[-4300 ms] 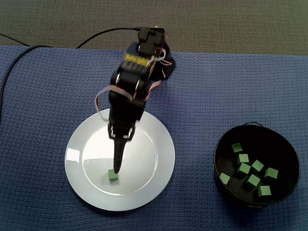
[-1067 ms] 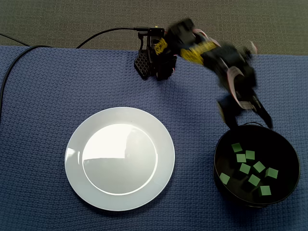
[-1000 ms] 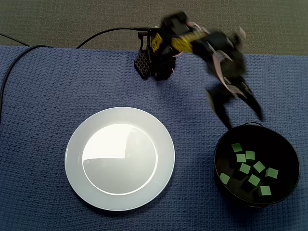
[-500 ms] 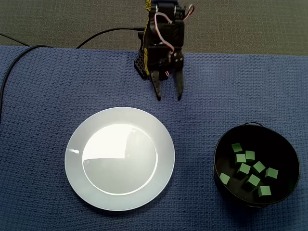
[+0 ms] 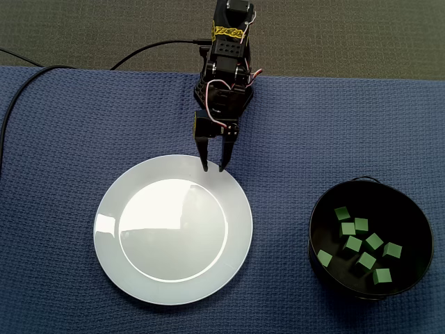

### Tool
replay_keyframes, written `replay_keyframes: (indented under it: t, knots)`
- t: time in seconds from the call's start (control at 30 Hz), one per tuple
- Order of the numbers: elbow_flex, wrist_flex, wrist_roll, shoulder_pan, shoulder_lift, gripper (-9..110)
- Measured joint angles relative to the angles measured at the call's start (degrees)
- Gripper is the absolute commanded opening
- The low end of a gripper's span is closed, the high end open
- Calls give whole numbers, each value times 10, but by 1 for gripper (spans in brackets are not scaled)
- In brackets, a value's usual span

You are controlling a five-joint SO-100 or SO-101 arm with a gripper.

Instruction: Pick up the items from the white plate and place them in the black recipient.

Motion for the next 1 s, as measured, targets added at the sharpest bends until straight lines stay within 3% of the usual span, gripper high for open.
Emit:
replay_keyframes:
  t: [0.23,0.47,1.0]
  knots:
    - [4,119,40,7,38,0]
    - [3,301,62,-83,88,2]
    - [-4,317,77,-118,101,7]
